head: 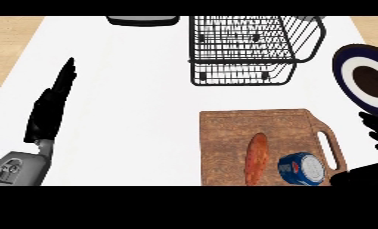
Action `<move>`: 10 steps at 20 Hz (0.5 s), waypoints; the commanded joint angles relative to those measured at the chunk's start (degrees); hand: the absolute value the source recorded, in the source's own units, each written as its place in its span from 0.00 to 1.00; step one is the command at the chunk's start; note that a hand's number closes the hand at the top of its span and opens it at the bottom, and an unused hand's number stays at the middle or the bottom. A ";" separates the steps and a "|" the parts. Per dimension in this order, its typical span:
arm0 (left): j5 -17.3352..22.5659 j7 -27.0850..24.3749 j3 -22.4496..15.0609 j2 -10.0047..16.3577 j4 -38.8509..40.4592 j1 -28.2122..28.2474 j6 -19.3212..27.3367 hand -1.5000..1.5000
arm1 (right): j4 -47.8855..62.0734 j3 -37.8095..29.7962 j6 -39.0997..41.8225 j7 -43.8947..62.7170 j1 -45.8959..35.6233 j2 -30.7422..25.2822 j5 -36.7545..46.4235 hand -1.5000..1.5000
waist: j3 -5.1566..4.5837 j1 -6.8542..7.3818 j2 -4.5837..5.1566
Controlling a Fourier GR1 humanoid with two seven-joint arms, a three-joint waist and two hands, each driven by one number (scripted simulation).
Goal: Pick the can from the cutting board and place it in the tiered basket
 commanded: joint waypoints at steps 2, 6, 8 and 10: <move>-2.40 3.50 -0.51 -1.06 -3.57 0.10 1.87 0.50 | -2.74 4.05 -2.92 11.93 -2.37 0.80 3.27 0.00 | 0.02 -0.46 -0.22; -2.23 2.93 0.81 -0.36 -2.91 0.33 0.42 0.50 | -2.01 5.62 -1.78 12.00 -2.36 -0.89 5.34 0.00 | 0.01 -0.42 -0.16; -1.59 1.84 1.98 -1.05 0.14 -1.85 -0.77 0.50 | -0.64 6.93 -1.74 11.19 -3.81 0.06 7.62 0.00 | 0.01 -0.44 -0.02; -1.83 0.22 1.99 -2.26 1.67 -1.37 -0.76 0.50 | -3.64 8.82 -3.71 13.01 -3.33 0.38 10.07 0.00 | -0.02 -0.71 -0.07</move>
